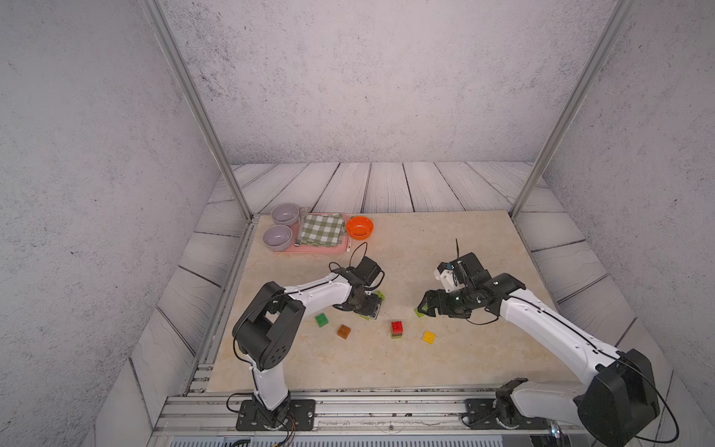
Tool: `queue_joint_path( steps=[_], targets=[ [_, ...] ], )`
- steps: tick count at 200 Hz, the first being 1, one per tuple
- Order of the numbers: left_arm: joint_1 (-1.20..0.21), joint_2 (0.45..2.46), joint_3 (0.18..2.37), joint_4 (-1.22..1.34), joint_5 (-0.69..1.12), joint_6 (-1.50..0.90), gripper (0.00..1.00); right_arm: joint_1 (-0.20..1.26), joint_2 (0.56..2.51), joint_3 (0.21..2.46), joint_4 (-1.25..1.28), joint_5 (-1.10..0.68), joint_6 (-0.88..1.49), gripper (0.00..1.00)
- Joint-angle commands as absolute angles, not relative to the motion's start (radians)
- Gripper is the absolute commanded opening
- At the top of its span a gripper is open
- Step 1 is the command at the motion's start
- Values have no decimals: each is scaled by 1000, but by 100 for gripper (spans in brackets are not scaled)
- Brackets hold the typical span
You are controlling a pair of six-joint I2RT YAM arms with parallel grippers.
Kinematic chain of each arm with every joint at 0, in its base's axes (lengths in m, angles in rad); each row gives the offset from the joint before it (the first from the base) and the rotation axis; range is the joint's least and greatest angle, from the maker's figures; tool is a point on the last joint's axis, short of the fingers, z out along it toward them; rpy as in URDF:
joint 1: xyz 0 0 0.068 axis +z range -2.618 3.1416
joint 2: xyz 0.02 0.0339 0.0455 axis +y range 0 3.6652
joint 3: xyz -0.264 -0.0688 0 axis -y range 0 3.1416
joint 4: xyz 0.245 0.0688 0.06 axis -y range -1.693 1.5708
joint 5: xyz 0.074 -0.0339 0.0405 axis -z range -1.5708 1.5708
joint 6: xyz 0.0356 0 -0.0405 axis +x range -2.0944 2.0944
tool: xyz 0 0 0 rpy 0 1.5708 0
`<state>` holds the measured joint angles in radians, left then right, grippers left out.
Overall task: Assemble the letter r with lego
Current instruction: Pick up the lego brick from the center of the board.
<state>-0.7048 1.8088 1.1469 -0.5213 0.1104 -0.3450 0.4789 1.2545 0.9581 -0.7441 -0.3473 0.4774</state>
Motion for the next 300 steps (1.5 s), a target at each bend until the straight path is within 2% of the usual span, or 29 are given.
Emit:
queue_joint_path(
  steps=[1,103,214,253,300],
  targets=[
    [-713,1837,1172,-549,109,-296,71,477,1237,950,-749,-359,462,90],
    [-732,1894,1205,-596,46,-283,52,477,1218,932,-754,-356,466,89],
    [-753,1939,1235,-612,-2,-296,52,477,1209,916,-744,-356,471,89],
    [-759,1940,1237,-613,0,-299,45,477,1203,917,-749,-354,472,88],
    [-760,1906,1215,-606,-5,-325,29,477,1189,916,-755,-346,475,88]
  ],
)
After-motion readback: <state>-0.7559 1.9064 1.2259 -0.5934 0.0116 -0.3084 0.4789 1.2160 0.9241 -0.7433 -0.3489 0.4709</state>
